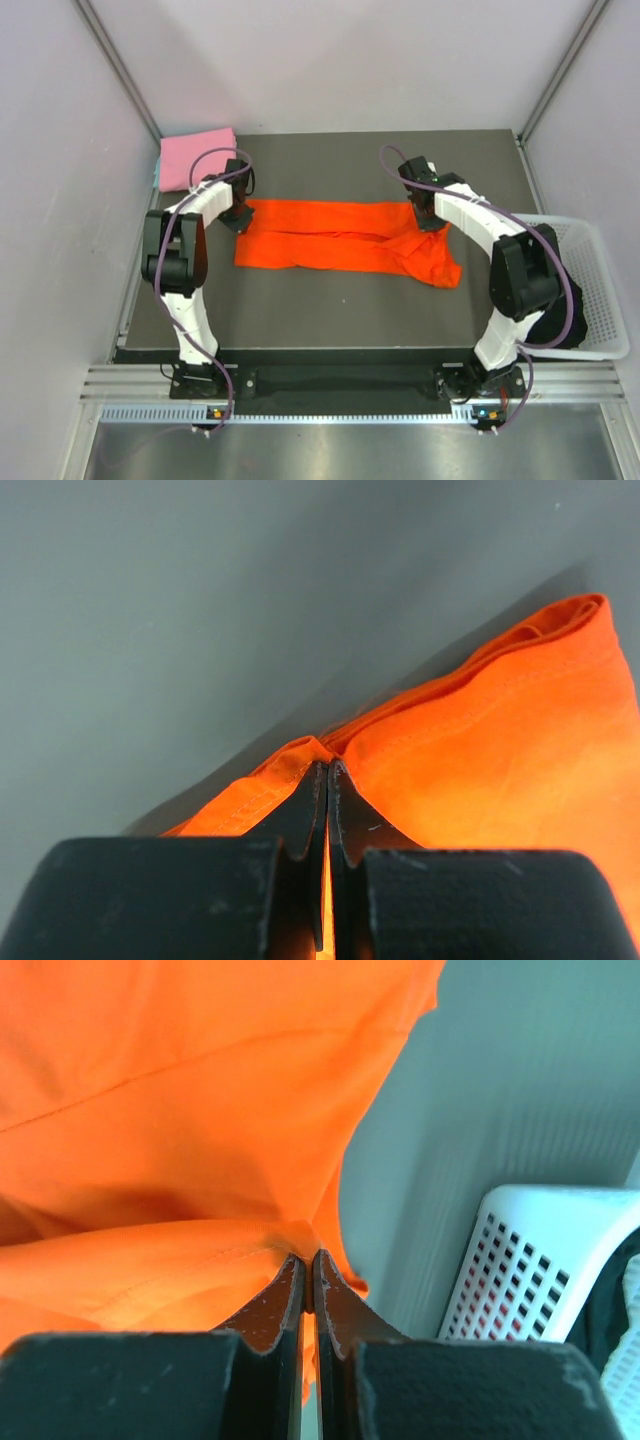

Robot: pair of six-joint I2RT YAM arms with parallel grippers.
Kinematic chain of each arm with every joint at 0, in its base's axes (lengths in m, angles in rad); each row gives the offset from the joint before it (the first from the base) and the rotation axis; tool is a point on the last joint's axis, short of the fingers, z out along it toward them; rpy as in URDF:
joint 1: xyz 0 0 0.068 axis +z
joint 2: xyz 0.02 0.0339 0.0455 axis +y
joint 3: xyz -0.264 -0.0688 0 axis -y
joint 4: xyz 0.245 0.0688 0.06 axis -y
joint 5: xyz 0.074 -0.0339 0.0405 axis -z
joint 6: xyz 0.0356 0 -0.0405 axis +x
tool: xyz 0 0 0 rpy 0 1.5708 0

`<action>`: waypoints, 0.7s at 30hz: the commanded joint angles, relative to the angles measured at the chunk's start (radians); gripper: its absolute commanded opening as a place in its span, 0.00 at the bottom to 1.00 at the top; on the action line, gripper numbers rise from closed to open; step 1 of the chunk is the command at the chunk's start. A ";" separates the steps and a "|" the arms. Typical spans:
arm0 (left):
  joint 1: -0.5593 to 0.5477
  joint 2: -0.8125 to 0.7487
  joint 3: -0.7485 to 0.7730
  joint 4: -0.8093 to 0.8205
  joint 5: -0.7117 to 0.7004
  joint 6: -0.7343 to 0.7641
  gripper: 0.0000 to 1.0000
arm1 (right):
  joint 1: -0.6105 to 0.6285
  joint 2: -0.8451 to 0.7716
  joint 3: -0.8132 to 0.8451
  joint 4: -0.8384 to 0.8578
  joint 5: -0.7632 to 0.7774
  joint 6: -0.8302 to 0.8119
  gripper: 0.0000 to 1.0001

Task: Fold and stack the t-shirts
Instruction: Fold the tshirt

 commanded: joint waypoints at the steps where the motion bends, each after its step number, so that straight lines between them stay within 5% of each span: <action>1: 0.002 0.024 0.048 -0.024 -0.049 0.007 0.00 | -0.010 0.019 0.068 0.016 0.049 -0.058 0.00; 15: 0.000 0.088 0.132 -0.057 -0.049 0.021 0.00 | -0.009 0.060 0.085 0.078 0.075 -0.140 0.03; 21: 0.000 0.079 0.174 -0.082 -0.049 0.042 0.20 | -0.009 0.074 0.086 0.140 0.080 -0.236 0.04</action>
